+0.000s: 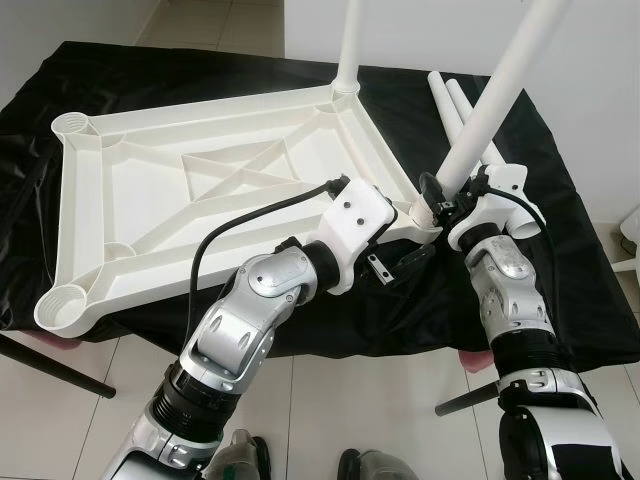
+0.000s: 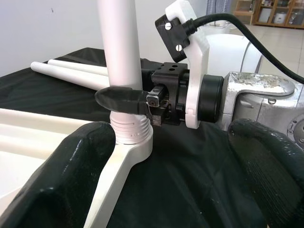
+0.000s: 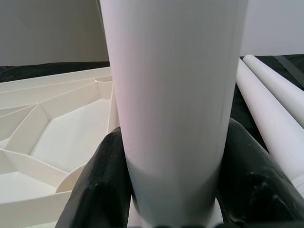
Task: Building children table
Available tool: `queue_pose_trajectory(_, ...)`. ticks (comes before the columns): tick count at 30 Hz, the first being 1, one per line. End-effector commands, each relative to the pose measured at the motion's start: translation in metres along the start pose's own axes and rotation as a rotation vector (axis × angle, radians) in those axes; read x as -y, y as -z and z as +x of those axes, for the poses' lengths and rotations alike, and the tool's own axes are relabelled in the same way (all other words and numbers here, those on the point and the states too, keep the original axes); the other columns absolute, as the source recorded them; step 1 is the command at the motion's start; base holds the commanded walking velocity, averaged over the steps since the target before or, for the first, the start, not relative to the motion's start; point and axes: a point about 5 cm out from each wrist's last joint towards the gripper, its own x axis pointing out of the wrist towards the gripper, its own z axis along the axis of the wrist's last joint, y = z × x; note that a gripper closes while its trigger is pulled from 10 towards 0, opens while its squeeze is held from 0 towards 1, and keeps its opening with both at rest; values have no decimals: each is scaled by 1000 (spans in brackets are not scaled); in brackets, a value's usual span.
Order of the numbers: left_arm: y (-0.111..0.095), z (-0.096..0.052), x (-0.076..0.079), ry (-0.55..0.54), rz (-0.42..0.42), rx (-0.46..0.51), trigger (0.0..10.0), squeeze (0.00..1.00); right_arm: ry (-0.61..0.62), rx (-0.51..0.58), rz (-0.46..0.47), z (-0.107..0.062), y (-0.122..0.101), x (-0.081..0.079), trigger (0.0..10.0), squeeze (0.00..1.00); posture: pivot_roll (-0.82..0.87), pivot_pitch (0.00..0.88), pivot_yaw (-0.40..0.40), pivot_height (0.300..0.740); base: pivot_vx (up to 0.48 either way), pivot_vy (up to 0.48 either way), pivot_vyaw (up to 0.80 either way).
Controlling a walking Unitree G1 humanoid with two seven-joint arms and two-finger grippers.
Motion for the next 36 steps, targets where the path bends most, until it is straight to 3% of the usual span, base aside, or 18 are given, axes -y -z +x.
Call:
queue_pose_trajectory(1,-4,-1,1,5,4,13,10000,0,22,-196,26,-17,45,-5,10000,0,36,131,-1,740,0,0,0)
queue_pose_trajectory(8,-5,0,2,6,5,15,10000,0,75,-164,43,-15,42,-17,10000,0,36,128,-1,740,0,0,0)
queue_pose_trajectory(13,-5,0,2,7,4,16,10000,0,86,-168,51,-14,42,-18,10000,0,36,128,-1,740,0,0,0)
queue_pose_trajectory(36,-5,0,2,6,4,19,10000,0,369,-102,29,-17,34,-22,10000,0,39,127,-5,740,0,0,0)
